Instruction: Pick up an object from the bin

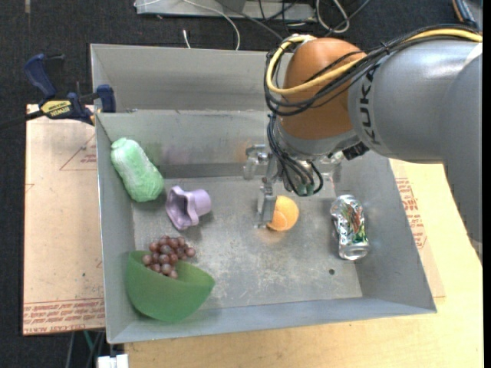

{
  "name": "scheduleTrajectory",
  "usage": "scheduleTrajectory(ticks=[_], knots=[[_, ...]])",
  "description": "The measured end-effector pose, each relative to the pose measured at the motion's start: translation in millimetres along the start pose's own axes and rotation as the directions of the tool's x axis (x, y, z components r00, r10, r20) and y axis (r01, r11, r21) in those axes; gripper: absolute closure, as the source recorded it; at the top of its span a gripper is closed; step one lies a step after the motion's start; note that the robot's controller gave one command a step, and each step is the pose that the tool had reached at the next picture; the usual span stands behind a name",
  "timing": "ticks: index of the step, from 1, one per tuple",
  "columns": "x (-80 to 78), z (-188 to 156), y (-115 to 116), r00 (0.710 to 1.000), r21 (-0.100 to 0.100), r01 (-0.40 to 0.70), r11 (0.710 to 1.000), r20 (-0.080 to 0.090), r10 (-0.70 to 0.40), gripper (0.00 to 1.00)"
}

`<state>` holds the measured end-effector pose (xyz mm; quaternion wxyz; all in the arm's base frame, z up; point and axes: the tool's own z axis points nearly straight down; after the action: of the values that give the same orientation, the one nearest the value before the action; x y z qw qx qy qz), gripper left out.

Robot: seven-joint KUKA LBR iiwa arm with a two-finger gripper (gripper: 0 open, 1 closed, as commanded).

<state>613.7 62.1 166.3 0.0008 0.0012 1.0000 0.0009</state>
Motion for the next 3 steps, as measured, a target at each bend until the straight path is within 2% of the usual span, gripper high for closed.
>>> scheduleTrajectory(ticks=[1, 2, 3], knots=[[0.0, 0.0, -0.1, 1.000, 0.000, 0.000, 1.000, 0.000, 0.000, 0.00], [37.7, 20.5, -52.3, 1.000, 0.002, -0.008, 1.000, -0.002, 0.008, 0.00], [-29.1, 32.9, -39.9, 1.000, -0.004, 0.005, 1.000, 0.009, -0.005, 1.00]])
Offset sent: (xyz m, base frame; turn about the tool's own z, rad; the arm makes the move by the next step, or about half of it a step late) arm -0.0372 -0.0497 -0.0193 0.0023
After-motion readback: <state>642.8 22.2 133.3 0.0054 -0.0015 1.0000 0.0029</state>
